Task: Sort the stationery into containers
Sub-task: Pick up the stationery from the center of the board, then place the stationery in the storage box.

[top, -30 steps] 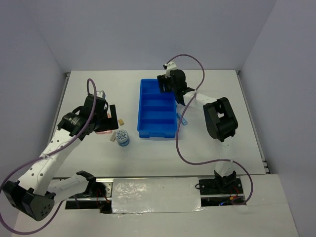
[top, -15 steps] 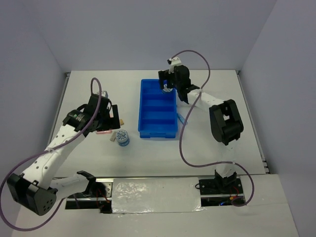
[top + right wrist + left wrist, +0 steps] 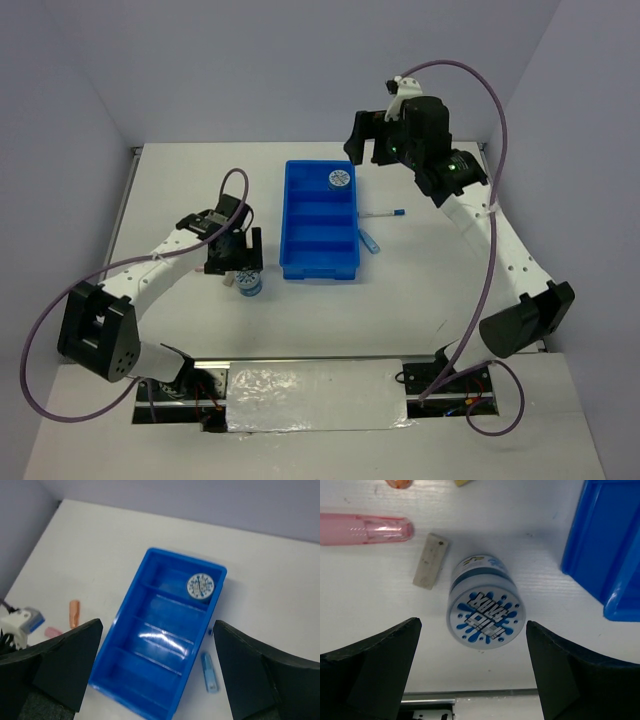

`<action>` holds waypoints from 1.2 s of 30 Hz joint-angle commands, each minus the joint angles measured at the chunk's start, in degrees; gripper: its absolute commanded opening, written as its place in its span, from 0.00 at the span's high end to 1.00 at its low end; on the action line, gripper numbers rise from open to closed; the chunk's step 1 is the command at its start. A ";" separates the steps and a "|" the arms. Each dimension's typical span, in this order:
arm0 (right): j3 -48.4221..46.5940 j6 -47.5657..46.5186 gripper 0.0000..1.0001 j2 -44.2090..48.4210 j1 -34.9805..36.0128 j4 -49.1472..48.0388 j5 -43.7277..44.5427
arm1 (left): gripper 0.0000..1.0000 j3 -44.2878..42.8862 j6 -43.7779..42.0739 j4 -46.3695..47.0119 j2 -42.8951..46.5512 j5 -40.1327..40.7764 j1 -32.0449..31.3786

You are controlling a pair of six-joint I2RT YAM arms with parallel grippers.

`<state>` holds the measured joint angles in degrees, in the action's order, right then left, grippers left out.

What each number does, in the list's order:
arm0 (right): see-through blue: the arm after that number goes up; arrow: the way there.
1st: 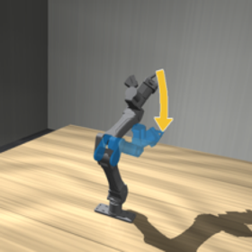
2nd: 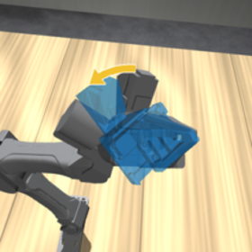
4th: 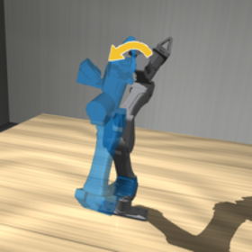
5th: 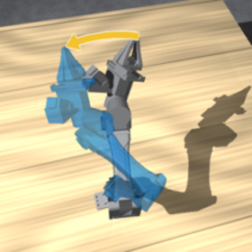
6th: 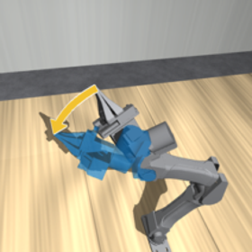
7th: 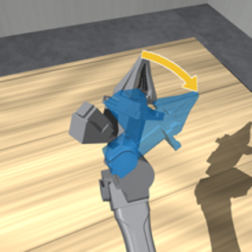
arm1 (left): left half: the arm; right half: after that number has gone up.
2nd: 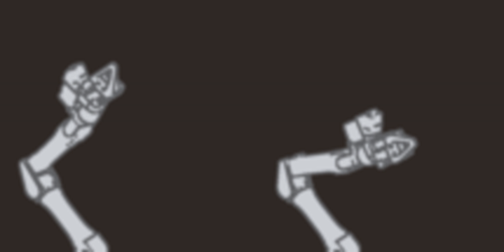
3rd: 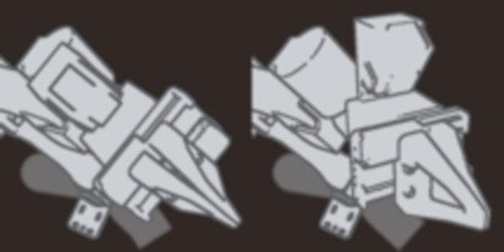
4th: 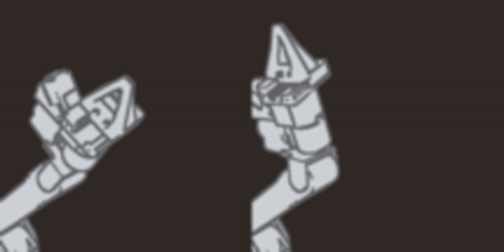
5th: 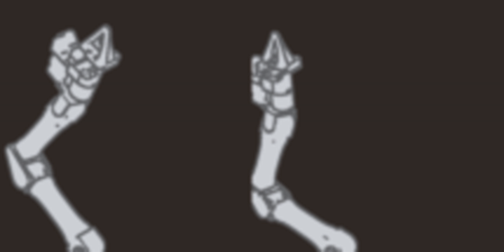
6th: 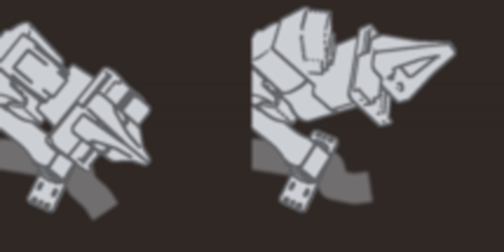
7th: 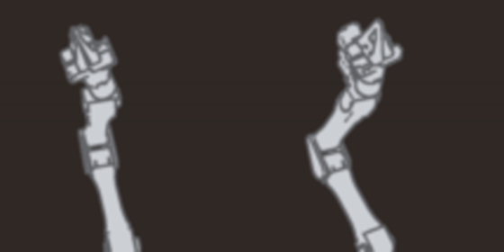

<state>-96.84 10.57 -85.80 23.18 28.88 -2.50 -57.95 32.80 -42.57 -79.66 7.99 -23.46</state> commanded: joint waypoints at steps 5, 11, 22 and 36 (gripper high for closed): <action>3.32 1.03 0.00 0.81 -0.24 11.10 -3.38 | 0.01 1.52 -0.46 6.71 -3.04 -2.01 -0.18; 1.22 0.68 0.00 2.39 -0.24 13.21 -3.12 | 0.10 5.13 -0.01 8.11 -4.81 -0.87 -0.27; -3.62 -0.20 0.00 2.66 -0.24 16.91 -0.31 | 0.75 -15.76 0.25 -0.85 4.07 -4.75 -2.46; 4.64 4.46 0.00 5.38 -0.68 15.23 -2.77 | 0.85 -59.26 -8.18 18.13 -36.87 -5.88 -1.41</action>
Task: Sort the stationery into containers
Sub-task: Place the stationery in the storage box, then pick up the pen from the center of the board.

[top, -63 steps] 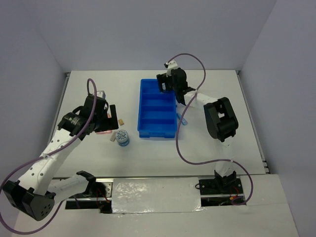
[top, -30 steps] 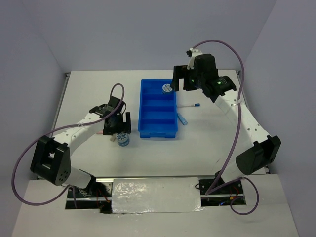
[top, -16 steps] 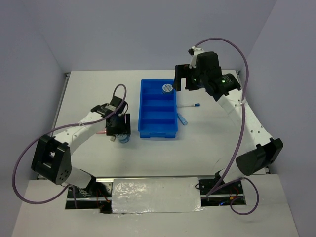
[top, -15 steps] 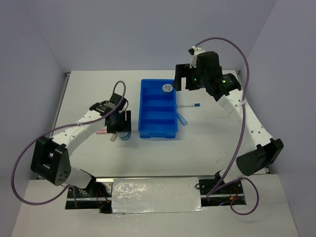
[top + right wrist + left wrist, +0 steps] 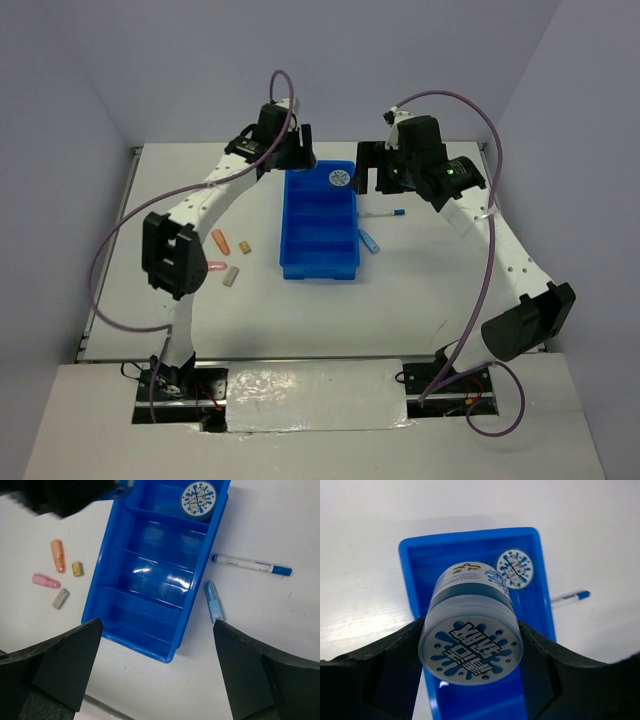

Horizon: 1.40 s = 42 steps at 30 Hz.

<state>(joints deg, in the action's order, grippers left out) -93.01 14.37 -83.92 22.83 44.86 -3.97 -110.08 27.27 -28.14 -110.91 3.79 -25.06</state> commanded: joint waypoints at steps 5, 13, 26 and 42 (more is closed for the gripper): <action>4.32 0.48 0.00 7.00 -0.42 -1.35 -3.14 | 0.76 -5.24 -4.32 11.33 -10.90 -3.26 0.27; 9.95 -1.98 0.00 10.88 -0.42 -0.48 -1.13 | 0.71 -3.83 -5.91 14.34 -12.83 -2.91 0.36; 9.17 0.73 0.00 4.92 -1.29 -1.62 3.25 | 0.01 -9.09 -5.91 8.64 -19.07 1.22 0.63; -7.87 37.83 0.05 -30.32 -9.73 10.07 18.03 | 0.01 -10.26 -3.27 -6.13 1.82 -3.26 0.62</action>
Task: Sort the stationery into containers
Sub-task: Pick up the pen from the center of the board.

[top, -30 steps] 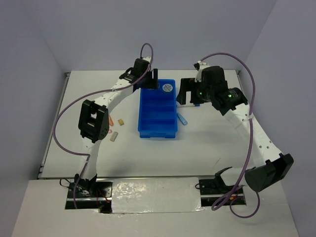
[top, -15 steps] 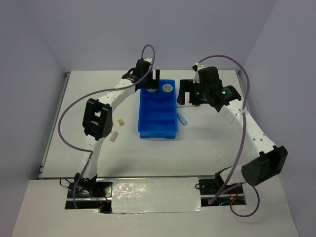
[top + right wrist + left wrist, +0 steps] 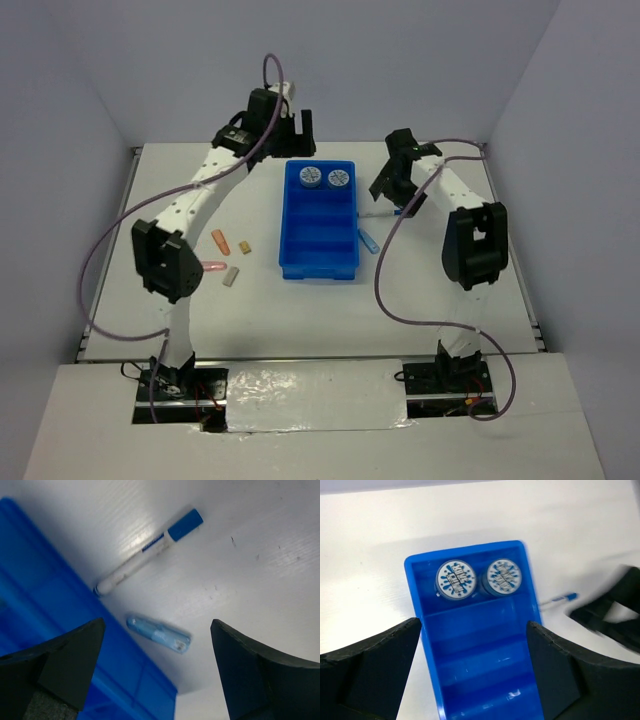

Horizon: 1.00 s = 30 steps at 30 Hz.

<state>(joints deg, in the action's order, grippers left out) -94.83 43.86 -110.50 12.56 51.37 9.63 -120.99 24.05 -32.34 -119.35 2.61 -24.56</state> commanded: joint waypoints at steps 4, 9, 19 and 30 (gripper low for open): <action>-12.30 12.38 0.23 -10.34 0.36 7.32 6.45 | 0.01 11.72 -1.64 -4.39 20.44 -2.96 0.21; -17.32 16.17 0.25 -16.50 0.19 8.13 7.60 | 0.01 24.01 -2.52 -4.49 28.80 -4.37 0.21; -21.29 20.29 0.35 -25.03 -0.86 12.88 7.95 | 0.01 35.29 -3.22 -6.24 37.52 -6.04 0.47; -14.95 27.16 1.00 -19.15 -8.41 11.73 4.69 | 0.01 36.35 -5.42 -10.20 41.03 -4.90 1.18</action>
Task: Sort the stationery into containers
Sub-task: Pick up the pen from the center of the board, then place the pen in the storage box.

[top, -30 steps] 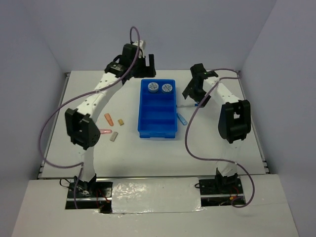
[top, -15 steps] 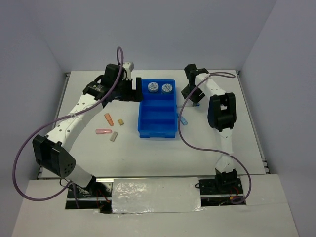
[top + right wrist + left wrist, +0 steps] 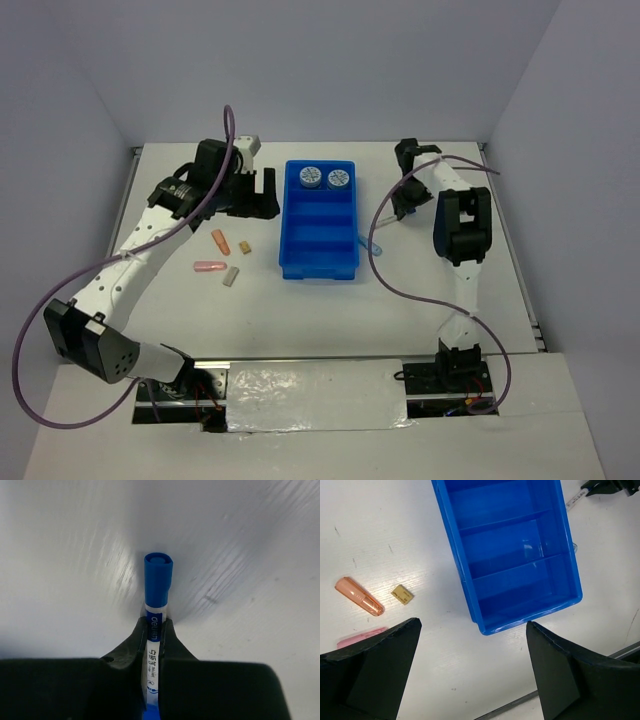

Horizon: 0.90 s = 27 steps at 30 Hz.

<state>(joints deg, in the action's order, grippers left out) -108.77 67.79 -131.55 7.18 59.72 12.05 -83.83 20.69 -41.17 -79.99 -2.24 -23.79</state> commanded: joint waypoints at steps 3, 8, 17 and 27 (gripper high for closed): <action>0.75 1.47 1.00 8.65 -3.49 0.32 5.86 | 0.01 0.33 -2.49 -1.90 3.42 0.92 0.50; 8.03 -2.81 1.00 22.28 -2.09 -14.15 2.05 | 0.01 4.63 -1.35 -0.41 5.54 0.22 0.76; 0.23 14.44 1.00 22.57 15.74 -8.14 11.85 | 0.01 8.51 3.83 2.41 10.10 5.05 1.11; -16.37 31.79 1.00 7.55 22.96 -1.64 12.90 | 0.01 13.96 7.08 -0.22 18.37 10.33 3.13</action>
<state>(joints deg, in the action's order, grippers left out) -120.05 92.18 -121.80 29.21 52.31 20.45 -70.63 25.67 -40.95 -64.12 5.85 -21.85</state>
